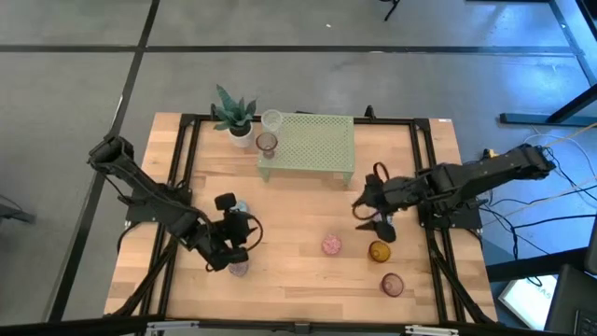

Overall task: Pick & Place candle stick holders
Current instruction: Put the orange glass candle holder on the shelf

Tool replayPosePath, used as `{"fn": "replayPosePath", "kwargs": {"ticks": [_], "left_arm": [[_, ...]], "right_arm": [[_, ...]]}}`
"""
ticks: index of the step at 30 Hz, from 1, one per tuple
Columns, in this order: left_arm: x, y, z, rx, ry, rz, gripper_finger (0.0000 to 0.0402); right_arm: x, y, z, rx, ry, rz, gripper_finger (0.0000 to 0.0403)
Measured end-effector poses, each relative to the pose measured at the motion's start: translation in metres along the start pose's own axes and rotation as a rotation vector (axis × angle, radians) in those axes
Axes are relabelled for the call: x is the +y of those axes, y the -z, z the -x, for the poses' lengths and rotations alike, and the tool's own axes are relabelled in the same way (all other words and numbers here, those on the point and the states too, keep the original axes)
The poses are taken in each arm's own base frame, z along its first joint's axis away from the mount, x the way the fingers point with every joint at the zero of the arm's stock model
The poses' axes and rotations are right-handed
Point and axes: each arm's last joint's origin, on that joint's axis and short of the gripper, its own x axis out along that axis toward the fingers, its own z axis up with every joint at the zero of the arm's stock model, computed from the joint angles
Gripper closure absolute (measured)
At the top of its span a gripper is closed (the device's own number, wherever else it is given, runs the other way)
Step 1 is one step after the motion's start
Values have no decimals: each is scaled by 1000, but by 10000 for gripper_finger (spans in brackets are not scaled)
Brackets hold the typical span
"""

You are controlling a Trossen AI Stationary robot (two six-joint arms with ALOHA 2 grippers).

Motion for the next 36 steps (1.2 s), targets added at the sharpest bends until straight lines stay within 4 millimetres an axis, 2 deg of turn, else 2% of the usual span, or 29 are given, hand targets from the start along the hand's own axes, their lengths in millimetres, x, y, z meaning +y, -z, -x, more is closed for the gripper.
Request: {"fn": "replayPosePath", "kwargs": {"ticks": [5, 11, 16, 22, 26, 36], "left_arm": [[-1, -2, -17, -17, 103, -14, 272], [0, -14, -32, -89, 270, -74, 272], [6, -16, -40, -91, 255, -93, 272], [13, -20, -45, -81, 254, -71, 272], [15, -21, -48, -73, 261, -63, 272], [20, -22, -52, -66, 252, -51, 272]], "right_arm": [[17, 13, -12, 195, -91, -152, 66], [35, 33, -29, 405, -108, -139, 66], [44, 47, -37, 528, -76, -158, 66], [44, 57, -42, 607, 1, -107, 70], [43, 57, -46, 606, 22, -60, 99], [42, 63, -61, 651, 79, -52, 220]]}}
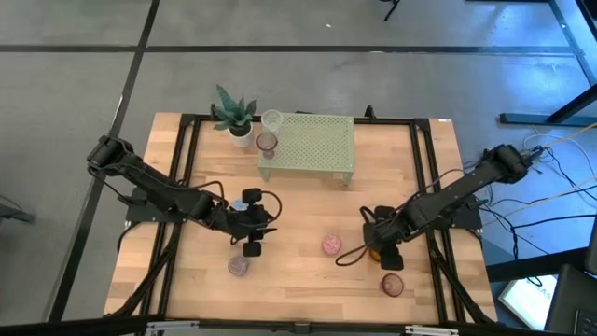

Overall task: Pick & Place candle stick holders
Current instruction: Put the orange glass candle holder on the shelf

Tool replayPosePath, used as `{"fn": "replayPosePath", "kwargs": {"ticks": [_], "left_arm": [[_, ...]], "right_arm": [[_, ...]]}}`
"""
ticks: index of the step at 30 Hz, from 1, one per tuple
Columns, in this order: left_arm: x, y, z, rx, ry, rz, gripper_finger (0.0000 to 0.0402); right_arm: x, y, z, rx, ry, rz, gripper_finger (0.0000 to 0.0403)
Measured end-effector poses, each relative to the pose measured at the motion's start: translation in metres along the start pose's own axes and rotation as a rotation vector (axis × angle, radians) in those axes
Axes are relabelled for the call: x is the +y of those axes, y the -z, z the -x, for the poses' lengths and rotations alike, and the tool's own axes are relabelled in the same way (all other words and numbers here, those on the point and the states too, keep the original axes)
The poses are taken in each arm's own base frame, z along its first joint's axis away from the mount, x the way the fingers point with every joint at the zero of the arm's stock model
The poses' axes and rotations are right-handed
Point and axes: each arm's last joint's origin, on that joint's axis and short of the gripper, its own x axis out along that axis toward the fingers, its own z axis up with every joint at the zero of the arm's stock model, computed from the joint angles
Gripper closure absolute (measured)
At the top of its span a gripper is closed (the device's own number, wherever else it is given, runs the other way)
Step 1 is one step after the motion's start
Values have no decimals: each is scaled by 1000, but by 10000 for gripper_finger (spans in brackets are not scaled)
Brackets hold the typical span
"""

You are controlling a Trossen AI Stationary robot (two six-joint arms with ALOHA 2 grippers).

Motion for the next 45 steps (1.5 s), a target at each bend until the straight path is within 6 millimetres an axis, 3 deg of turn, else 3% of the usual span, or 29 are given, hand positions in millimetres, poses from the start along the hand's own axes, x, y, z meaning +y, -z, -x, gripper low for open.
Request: {"fn": "replayPosePath", "kwargs": {"ticks": [14, 22, 27, 33, 40, 45], "left_arm": [[-1, 3, 1, 33, 14, -17, 272], [0, 5, 1, 49, 9, -25, 272], [0, 5, 1, 51, 9, -38, 272], [0, 5, 1, 50, 10, -78, 272], [0, 5, 1, 51, 15, -78, 272], [0, 5, 1, 52, 11, -93, 272]], "right_arm": [[0, 0, -5, 48, 16, -5, 373], [-8, -11, 4, 63, -22, -157, 381], [-11, -31, 29, 2, -74, -164, 376], [-24, -61, 80, -151, -72, -162, 374], [-67, -90, 144, -387, -13, -305, 372], [-110, -105, 180, -506, 13, -529, 372]]}}
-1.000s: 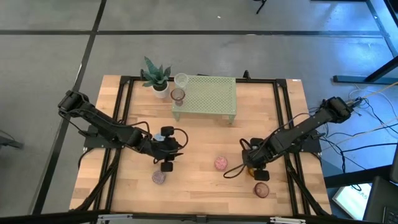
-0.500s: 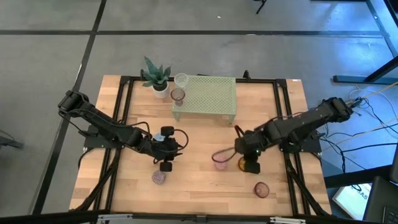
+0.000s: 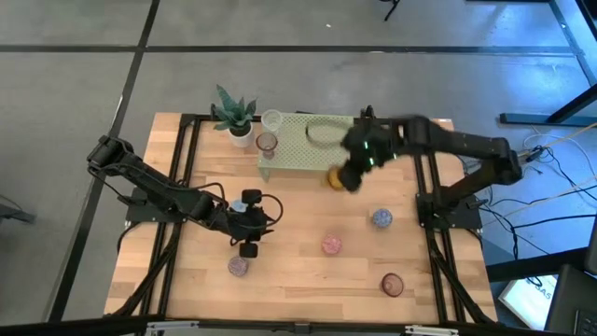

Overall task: Pick & Place candle stick holders
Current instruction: Put the orange glass candle holder on the shelf

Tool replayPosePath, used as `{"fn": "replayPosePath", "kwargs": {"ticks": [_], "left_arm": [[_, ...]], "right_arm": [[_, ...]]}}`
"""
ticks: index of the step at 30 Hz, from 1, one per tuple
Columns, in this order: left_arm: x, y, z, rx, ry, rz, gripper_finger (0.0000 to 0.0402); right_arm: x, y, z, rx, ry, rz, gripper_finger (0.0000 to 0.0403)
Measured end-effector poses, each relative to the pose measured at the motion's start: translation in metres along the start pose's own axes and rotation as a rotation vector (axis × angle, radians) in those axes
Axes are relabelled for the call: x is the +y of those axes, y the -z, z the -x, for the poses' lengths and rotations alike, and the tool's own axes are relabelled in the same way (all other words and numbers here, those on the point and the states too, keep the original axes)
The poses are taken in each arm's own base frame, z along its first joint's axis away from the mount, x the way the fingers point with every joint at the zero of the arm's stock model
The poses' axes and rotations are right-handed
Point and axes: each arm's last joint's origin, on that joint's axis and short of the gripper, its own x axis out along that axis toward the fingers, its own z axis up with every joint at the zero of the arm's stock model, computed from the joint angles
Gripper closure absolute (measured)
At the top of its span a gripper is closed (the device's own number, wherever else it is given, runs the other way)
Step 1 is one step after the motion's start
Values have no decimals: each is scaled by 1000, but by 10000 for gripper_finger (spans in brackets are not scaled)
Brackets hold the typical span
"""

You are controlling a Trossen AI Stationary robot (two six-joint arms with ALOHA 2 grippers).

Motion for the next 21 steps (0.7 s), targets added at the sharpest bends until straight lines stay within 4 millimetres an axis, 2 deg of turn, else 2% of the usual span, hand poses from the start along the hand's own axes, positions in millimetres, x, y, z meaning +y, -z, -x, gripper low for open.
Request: {"fn": "replayPosePath", "kwargs": {"ticks": [3, 8, 13, 17, 21], "left_arm": [[0, 0, 0, 0, -2, -26, 272], [2, 0, 2, -1, -25, -30, 272], [4, -4, 17, -14, 109, 7, 272], [7, -9, 32, -72, 118, -2, 272], [11, -11, 42, -109, 123, -36, 272]], "right_arm": [[-15, -26, 1, -10, -2, -58, 371], [-35, -63, -23, 42, 47, -86, 371], [-54, -99, -44, 113, 94, -57, 371], [-65, -125, -50, 89, 98, -34, 371], [-81, -142, -63, 96, 105, -67, 370]]}}
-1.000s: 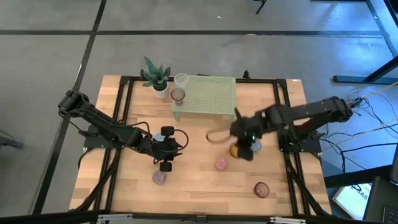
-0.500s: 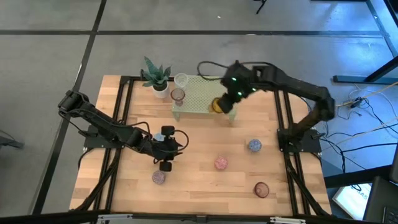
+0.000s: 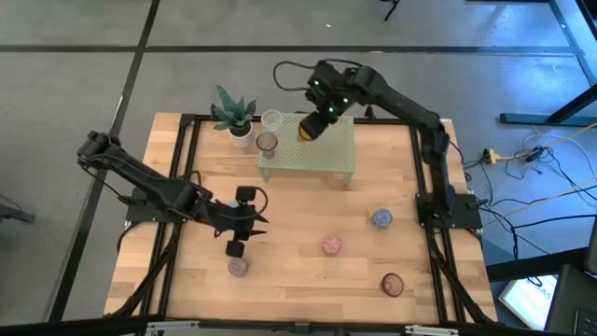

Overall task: Pick & Place candle stick holders
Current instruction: Put the orange glass candle holder on the shelf

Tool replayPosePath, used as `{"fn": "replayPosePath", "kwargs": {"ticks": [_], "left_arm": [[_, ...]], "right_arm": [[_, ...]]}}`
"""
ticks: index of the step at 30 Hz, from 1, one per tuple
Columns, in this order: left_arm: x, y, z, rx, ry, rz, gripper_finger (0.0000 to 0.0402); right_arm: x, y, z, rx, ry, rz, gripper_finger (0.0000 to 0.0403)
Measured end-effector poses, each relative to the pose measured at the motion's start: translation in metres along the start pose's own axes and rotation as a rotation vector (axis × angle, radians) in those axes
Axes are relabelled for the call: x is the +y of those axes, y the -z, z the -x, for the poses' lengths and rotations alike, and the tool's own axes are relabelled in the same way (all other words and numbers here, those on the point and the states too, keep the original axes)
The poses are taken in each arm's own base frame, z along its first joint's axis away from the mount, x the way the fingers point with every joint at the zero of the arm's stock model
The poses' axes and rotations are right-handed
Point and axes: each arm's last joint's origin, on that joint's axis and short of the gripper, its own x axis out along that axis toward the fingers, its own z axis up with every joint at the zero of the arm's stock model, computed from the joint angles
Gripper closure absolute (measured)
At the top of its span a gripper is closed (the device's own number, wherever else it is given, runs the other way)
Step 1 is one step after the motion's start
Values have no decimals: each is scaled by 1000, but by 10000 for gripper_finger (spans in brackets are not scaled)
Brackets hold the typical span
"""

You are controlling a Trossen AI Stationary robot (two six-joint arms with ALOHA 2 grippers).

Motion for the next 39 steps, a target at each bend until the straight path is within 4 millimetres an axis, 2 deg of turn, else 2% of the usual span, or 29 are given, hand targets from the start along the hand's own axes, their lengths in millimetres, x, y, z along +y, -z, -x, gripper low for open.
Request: {"fn": "replayPosePath", "kwargs": {"ticks": [9, 17, 23, 32, 39], "left_arm": [[2, 2, 5, 23, -3, -8, 272], [2, 3, 5, 32, -4, -13, 272], [2, 3, 5, 32, -4, -13, 272], [2, 3, 5, 34, -4, -12, 272], [2, 5, 5, 53, -7, 1, 272]], "right_arm": [[-20, -13, -41, 98, -35, -22, 370], [-32, -26, -39, 4, -48, -41, 370], [-41, -27, -43, 18, -42, -61, 370], [-40, -29, -43, -7, -49, -37, 370], [-41, -32, -52, -4, -67, 6, 359]]}}
